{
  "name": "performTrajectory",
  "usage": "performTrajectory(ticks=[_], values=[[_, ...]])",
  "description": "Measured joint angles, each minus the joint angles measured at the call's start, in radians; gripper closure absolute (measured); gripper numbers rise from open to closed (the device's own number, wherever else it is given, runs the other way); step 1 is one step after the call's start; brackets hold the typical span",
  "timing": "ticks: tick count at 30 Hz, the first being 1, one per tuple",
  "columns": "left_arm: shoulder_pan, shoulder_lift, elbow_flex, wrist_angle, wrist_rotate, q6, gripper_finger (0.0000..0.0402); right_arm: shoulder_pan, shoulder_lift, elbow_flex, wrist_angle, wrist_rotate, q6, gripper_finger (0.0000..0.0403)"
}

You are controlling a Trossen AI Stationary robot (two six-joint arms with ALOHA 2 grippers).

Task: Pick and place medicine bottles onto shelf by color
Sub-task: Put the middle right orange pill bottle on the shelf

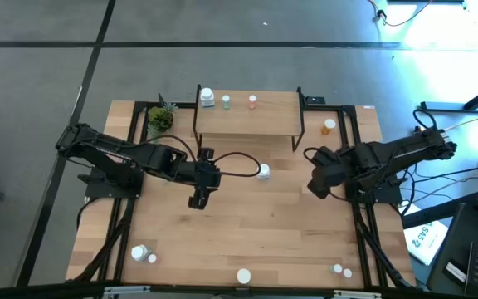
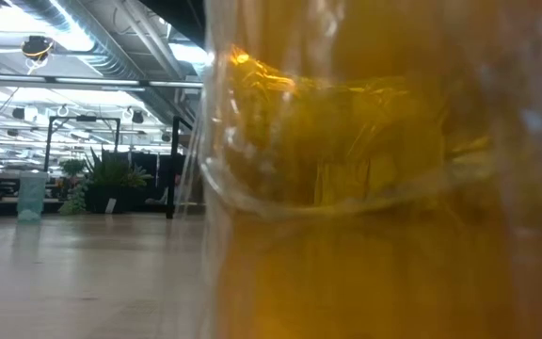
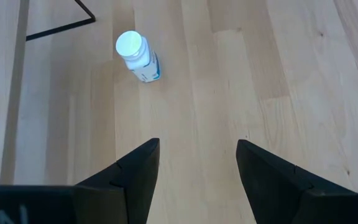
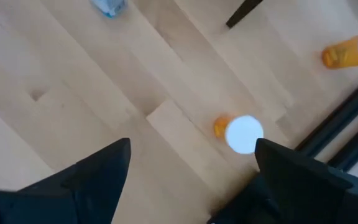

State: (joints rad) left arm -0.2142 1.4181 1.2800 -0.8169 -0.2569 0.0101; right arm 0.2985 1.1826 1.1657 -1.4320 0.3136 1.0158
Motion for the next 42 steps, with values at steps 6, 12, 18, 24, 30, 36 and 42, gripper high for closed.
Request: performTrajectory(ticks=[6,12,18,24,30,36,42], values=[[0.000,0.000,0.000,0.000,0.000,0.000,0.0195,-0.003,-0.125,-0.134,0.044,0.006,0.149,0.0057],[0.000,0.000,0.000,0.000,0.000,0.000,0.0195,-0.060,-0.147,-0.224,0.062,0.004,0.290,0.0057],[0.000,0.000,0.000,0.000,0.000,0.000,0.0195,-0.147,-0.147,-0.287,0.173,0.004,0.138,0.0057],[0.000,0.000,0.000,0.000,0.000,0.000,0.0195,-0.238,-0.147,-0.352,0.205,-0.019,0.122,0.0057],[0.000,0.000,0.000,0.000,0.000,0.000,0.0195,-0.323,-0.145,-0.404,0.275,-0.031,0.074,0.0057],[0.000,0.000,0.000,0.000,0.000,0.000,0.0195,-0.408,-0.106,-0.409,0.299,-0.075,-0.046,0.0057],[0.000,0.000,0.000,0.000,0.000,0.000,0.0195,-0.453,-0.051,-0.409,0.300,-0.115,-0.084,0.0057]])
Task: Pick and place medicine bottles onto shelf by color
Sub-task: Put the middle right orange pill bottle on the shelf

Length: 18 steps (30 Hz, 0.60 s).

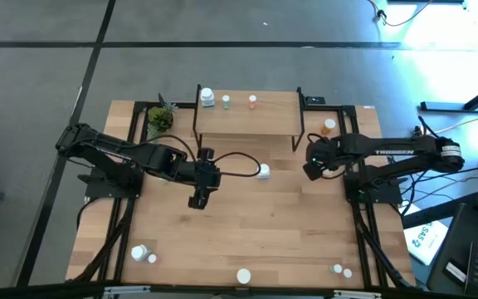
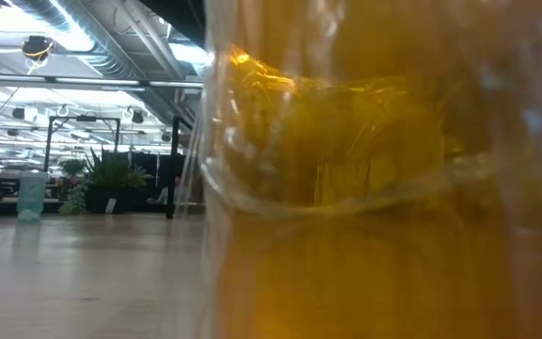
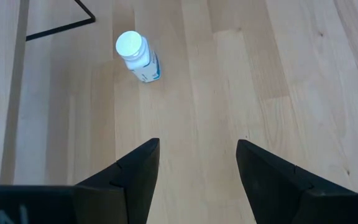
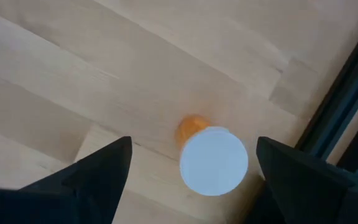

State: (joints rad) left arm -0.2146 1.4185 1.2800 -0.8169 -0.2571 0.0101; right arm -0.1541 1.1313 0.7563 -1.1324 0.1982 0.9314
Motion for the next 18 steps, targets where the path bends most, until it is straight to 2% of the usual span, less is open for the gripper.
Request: performTrajectory(ticks=[12,18], values=[[0.000,0.000,0.000,0.001,0.000,0.000,0.0195,-0.010,0.056,-0.003,-0.040,-0.054,0.003,0.0057],[0.000,0.000,0.000,0.002,0.000,0.000,0.0195,-0.010,0.063,-0.057,0.005,-0.078,-0.019,0.0057]])
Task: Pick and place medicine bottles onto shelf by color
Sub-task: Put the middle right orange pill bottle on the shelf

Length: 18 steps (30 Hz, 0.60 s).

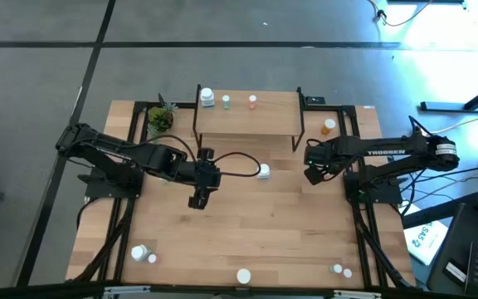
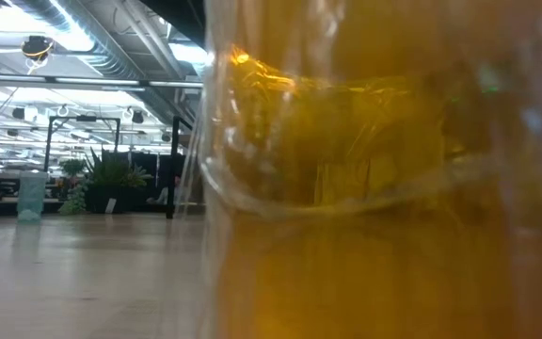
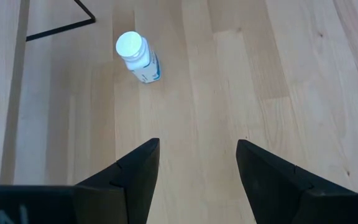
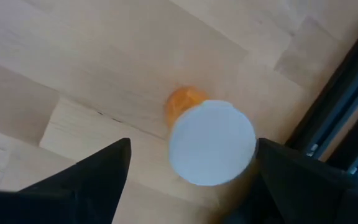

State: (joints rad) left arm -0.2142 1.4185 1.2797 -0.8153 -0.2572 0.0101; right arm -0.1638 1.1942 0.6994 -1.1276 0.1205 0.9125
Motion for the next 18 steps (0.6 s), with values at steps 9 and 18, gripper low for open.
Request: performTrajectory(ticks=[9,18], values=[[0.000,0.000,0.000,0.001,0.000,0.000,0.0195,0.000,0.000,-0.020,0.044,0.014,-0.031,0.0057],[0.000,0.000,0.000,0.001,0.000,0.000,0.0195,0.000,0.000,-0.020,0.047,0.017,-0.011,0.0066]])
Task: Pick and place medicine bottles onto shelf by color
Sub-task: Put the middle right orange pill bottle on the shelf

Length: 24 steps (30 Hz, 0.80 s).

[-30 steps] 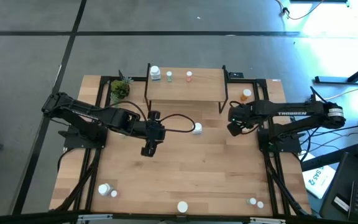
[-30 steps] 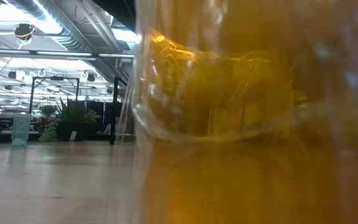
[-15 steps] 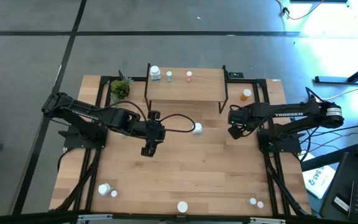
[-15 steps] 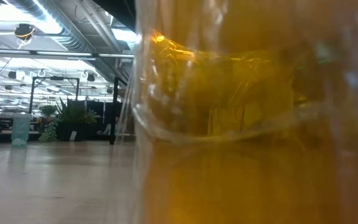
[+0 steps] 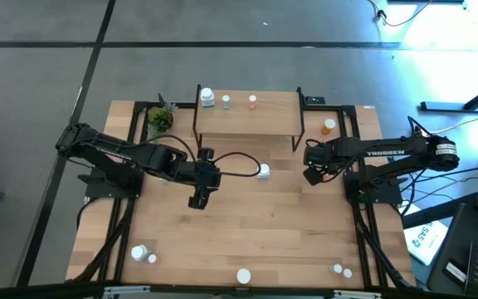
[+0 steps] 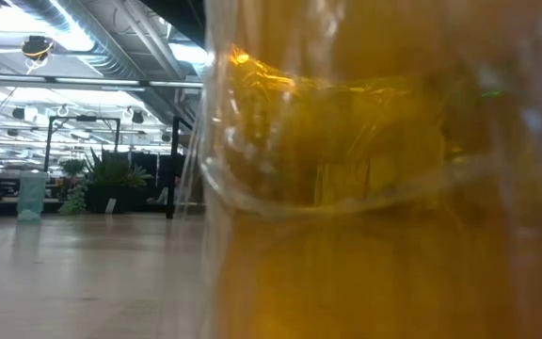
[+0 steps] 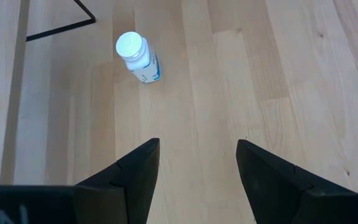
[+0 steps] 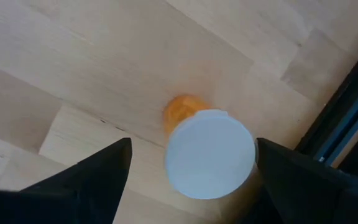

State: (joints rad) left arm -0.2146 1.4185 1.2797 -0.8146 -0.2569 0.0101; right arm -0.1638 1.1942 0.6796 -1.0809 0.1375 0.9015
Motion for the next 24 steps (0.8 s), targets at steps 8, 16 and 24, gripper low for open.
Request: performTrajectory(ticks=[8,16,24], values=[[0.000,0.000,0.000,0.000,0.000,0.000,0.0195,0.000,0.000,0.000,0.017,0.000,0.011,0.0108],[0.000,0.000,0.000,0.000,0.000,0.000,0.0195,0.000,0.000,0.000,0.016,0.004,0.010,0.0162],[0.000,0.000,0.000,0.000,0.000,0.000,0.0195,0.000,-0.001,0.000,0.015,0.007,0.007,0.0185]])
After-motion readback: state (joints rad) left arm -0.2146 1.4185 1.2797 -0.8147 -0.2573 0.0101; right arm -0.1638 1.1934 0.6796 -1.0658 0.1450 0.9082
